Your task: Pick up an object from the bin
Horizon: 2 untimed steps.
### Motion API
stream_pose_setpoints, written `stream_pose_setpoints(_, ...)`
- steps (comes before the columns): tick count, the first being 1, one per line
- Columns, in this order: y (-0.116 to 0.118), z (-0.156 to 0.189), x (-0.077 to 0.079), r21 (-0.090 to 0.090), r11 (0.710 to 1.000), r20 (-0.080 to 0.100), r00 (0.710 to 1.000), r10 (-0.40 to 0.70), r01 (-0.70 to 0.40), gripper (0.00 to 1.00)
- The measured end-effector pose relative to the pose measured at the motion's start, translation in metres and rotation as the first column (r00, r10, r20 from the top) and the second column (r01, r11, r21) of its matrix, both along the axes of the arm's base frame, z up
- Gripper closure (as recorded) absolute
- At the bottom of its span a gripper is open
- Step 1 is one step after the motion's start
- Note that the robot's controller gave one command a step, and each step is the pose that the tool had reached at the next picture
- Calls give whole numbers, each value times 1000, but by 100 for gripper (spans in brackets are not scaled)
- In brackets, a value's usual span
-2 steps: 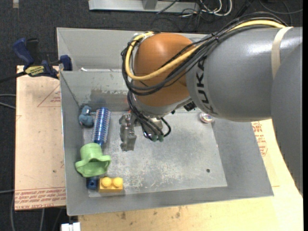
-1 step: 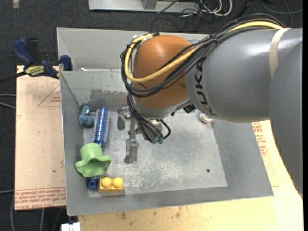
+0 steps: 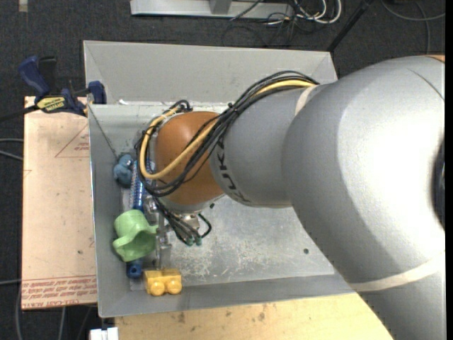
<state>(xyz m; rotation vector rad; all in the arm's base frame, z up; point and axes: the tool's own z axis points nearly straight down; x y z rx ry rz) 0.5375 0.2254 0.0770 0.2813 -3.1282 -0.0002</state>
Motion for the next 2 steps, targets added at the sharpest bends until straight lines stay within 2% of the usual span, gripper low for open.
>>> stream_pose_setpoints(1,-1,3,1,-1,1000,0,1000,-2,2,100)
stream_pose_setpoints(2,16,126,12,6,1000,11,1000,-15,15,100)
